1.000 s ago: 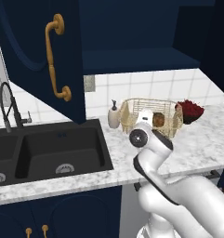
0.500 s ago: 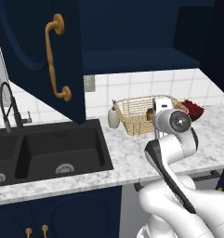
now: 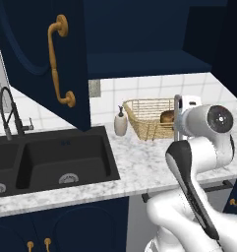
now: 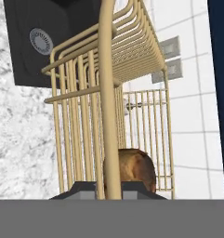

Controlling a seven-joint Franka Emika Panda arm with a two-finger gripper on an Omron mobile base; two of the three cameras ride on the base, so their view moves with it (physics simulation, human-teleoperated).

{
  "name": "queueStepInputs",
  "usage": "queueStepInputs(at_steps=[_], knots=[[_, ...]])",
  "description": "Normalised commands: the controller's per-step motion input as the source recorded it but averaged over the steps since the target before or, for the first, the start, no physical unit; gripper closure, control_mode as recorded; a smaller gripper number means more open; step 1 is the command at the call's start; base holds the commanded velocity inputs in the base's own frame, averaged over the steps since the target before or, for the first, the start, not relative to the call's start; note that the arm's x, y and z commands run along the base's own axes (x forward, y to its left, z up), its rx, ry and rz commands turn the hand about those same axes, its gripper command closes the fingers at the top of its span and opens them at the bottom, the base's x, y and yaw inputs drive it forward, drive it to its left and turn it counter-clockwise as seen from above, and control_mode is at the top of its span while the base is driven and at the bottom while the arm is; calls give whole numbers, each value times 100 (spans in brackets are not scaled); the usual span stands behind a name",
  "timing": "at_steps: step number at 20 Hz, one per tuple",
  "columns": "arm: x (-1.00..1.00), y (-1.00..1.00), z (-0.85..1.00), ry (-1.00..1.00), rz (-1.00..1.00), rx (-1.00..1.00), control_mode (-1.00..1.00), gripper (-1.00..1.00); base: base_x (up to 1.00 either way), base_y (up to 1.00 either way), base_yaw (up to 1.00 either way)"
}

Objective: Open the cabinet, pick up the bread from the cabinet and place it in the basket. Then move the basket to the dining counter.

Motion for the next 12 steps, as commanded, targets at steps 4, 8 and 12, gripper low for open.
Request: queueStepInputs(at_steps=[4,8,12], knots=[[-67,5,47,-34,12,3,-100,100,0,0,0],[-36,5,16,-17,7,1,100,100,-42,6,8],[0,0,0,0,0,0,100,100,-99,21,17]])
